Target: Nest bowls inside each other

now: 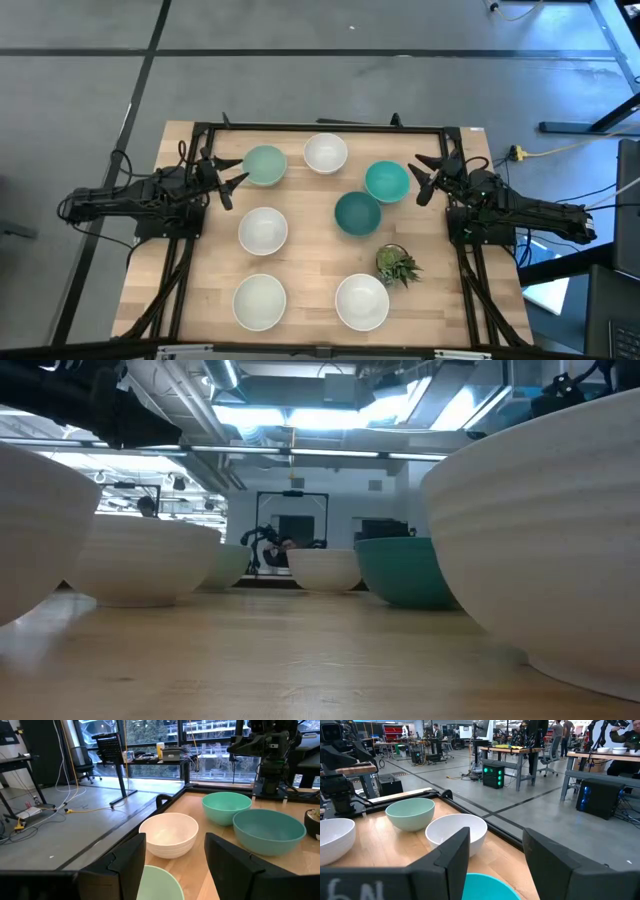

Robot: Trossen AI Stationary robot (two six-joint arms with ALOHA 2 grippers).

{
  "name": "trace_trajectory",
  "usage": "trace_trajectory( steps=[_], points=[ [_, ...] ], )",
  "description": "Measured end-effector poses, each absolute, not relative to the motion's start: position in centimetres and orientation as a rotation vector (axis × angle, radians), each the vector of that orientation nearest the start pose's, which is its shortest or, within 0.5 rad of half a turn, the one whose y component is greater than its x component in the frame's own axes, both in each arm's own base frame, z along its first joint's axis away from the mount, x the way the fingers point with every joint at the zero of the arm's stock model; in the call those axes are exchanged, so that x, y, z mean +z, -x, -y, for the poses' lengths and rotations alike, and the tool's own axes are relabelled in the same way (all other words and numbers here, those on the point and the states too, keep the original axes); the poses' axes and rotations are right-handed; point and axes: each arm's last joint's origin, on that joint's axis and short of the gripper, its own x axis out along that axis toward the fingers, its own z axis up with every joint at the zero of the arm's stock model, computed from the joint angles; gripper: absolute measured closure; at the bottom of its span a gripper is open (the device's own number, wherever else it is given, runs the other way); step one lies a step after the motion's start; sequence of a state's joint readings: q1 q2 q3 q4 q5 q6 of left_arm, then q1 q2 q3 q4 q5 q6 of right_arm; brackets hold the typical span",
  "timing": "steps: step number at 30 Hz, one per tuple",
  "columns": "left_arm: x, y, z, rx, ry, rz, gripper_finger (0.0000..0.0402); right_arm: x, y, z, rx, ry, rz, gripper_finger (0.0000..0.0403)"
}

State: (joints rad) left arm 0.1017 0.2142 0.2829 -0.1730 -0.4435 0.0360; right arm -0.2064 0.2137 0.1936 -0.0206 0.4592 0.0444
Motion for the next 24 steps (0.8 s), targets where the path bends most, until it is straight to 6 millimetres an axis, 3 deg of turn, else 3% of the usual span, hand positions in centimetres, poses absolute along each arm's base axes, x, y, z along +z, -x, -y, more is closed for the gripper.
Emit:
trace_trajectory(
  steps=[15,24],
  points=[
    [22.7,-9.4,-2.2,0.543,-0.053,-0.114,0.0205,21.3,-9.7,3.3,-0.666,-0.037,-0.002,0.0219],
    [22.7,-9.4,-2.2,0.543,-0.053,-0.114,0.0205,24.5,-9.7,3.2,-0.621,0.172,0.057,0.0219]
  ],
)
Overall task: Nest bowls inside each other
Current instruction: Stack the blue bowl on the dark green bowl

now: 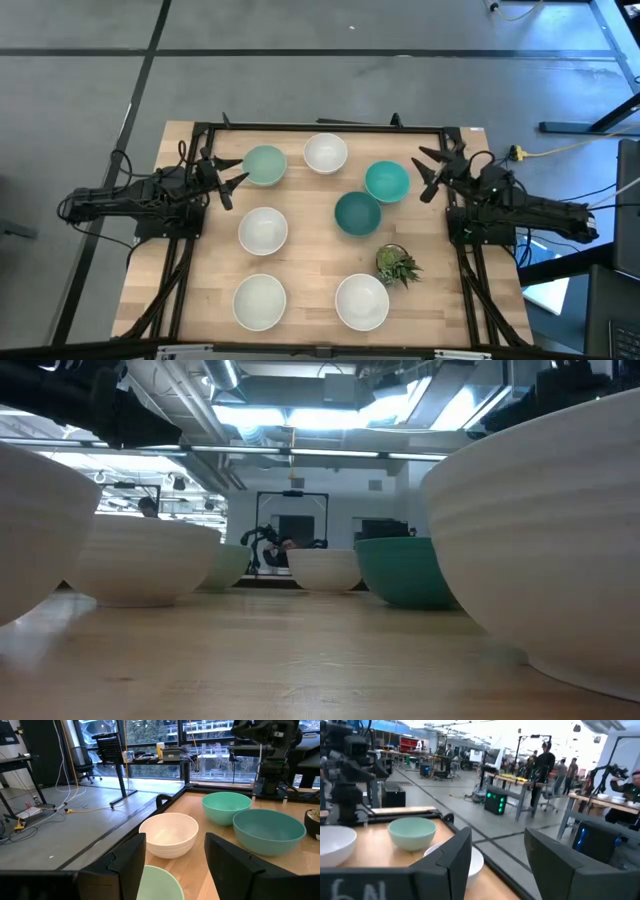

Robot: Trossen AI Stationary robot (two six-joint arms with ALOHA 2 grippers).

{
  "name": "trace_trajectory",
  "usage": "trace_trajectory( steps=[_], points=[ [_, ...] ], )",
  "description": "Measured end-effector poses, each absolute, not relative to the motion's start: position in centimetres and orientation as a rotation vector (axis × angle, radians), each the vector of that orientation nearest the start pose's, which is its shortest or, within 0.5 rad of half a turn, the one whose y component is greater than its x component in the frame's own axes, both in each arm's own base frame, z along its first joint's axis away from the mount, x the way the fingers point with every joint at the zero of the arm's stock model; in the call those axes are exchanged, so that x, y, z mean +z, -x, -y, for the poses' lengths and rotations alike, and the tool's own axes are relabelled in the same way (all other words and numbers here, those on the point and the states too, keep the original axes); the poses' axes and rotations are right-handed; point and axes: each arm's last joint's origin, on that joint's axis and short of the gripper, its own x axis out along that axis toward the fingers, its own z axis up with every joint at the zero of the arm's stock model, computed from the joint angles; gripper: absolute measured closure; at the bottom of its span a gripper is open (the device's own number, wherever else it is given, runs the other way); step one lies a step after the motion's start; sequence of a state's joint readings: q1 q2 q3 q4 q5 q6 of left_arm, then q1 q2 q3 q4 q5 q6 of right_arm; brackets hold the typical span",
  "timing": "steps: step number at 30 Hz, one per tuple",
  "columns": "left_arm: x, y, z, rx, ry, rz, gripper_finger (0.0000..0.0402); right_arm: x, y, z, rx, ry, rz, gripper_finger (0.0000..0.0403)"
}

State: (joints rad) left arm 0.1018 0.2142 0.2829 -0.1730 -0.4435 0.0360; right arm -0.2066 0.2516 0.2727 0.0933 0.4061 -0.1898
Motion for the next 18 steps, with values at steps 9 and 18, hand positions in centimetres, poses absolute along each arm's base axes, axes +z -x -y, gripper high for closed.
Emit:
trace_trajectory(
  steps=[9,18],
  points=[
    [22.7,-9.4,-2.2,0.543,-0.053,-0.114,0.0205,27.0,-9.5,3.2,-0.628,0.046,0.266,0.0219],
    [22.7,-9.4,-2.2,0.543,-0.053,-0.114,0.0205,27.6,-9.3,3.1,-0.613,-0.053,0.362,0.0219]
  ],
)
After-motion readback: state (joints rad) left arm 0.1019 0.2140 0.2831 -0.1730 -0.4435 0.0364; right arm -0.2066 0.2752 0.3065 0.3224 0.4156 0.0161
